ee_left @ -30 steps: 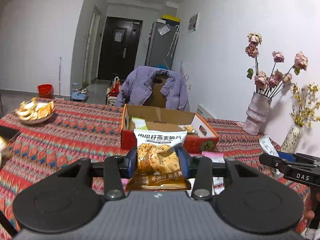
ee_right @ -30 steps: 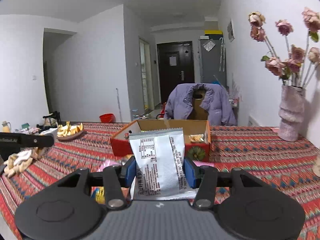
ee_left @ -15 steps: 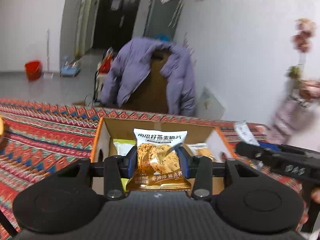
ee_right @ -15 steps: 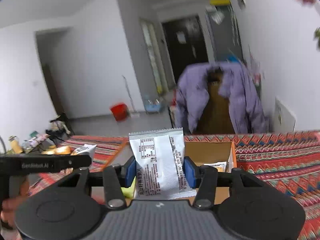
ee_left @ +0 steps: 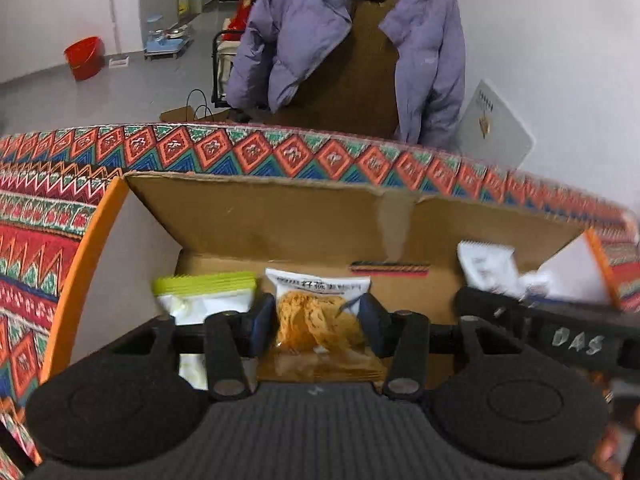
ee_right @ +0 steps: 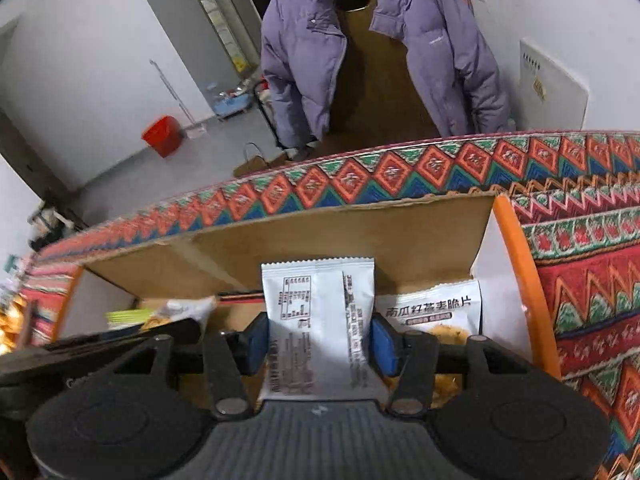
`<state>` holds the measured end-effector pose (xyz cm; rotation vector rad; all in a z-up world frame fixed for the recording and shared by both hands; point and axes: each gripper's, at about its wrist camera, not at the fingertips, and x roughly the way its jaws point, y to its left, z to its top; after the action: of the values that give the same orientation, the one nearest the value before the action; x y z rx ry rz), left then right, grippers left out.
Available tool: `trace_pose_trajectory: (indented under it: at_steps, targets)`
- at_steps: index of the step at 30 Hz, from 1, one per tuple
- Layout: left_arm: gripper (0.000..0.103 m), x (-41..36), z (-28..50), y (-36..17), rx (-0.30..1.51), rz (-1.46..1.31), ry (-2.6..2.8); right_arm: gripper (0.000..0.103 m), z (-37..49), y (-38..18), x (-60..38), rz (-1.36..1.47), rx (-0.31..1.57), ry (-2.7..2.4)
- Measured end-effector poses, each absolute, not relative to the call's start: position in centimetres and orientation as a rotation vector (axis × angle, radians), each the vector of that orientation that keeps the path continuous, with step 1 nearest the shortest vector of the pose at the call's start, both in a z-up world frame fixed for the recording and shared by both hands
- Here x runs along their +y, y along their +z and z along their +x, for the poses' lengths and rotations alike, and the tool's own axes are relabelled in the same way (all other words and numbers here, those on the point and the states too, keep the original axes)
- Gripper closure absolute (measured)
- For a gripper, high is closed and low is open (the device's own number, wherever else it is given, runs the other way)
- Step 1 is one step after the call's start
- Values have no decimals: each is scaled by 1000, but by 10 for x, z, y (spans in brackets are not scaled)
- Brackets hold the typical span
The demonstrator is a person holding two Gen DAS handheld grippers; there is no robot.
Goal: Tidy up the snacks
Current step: 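Carry both packets into the box and open both tools, then withdraw both tools from the box back toward the snack pile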
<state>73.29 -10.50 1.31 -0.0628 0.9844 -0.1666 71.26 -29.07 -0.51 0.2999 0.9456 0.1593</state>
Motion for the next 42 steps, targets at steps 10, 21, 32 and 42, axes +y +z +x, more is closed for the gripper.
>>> trace_pose_trajectory:
  at_steps: [10,21,32,42]
  targets:
    - [20,-91,701,61,887,17,-206,31,688,56,-291,188,847,140]
    - [14,-32,573,160,727,31,-188,17,558,147,-304,-14,704,165]
    - [6,10,377,185,521,64,-234,14,377,170,-303,-58,544,229]
    - [3,10,217,121,375,185,-201,7,231,118,-286,-76,422,221]
